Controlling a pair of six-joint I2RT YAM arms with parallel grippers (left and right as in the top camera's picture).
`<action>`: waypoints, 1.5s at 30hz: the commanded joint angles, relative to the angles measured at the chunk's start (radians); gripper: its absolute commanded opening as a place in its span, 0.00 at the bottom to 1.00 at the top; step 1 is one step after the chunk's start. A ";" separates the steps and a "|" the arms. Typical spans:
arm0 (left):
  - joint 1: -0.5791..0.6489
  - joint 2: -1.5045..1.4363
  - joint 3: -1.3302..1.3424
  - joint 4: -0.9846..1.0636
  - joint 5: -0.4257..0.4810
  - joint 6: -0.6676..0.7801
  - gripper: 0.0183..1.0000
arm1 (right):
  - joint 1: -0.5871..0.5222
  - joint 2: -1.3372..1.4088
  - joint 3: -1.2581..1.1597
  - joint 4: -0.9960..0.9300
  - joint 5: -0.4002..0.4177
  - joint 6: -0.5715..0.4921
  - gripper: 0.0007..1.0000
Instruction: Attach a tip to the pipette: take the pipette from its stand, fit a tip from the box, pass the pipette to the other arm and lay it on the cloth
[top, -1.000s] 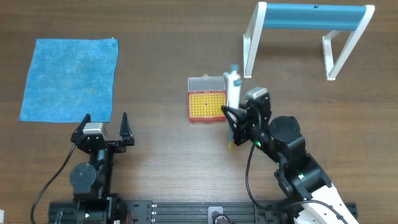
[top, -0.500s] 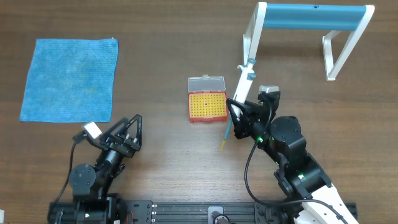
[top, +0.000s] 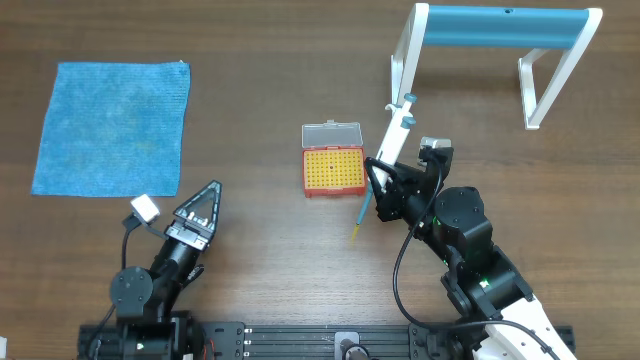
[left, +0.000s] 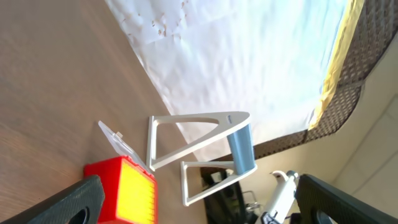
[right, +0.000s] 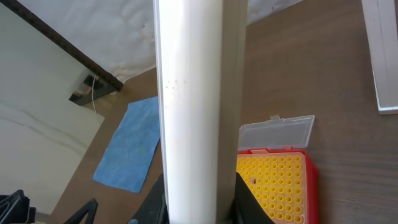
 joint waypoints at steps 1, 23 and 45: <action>-0.003 0.006 -0.002 0.033 0.053 -0.080 1.00 | -0.003 -0.007 0.014 0.009 0.012 0.012 0.08; -0.113 1.215 0.734 0.318 0.900 0.325 1.00 | -0.003 -0.006 0.014 0.064 -0.396 0.063 0.08; -0.456 1.529 0.960 0.680 0.863 0.223 1.00 | -0.003 -0.005 0.014 0.190 -0.574 0.071 0.08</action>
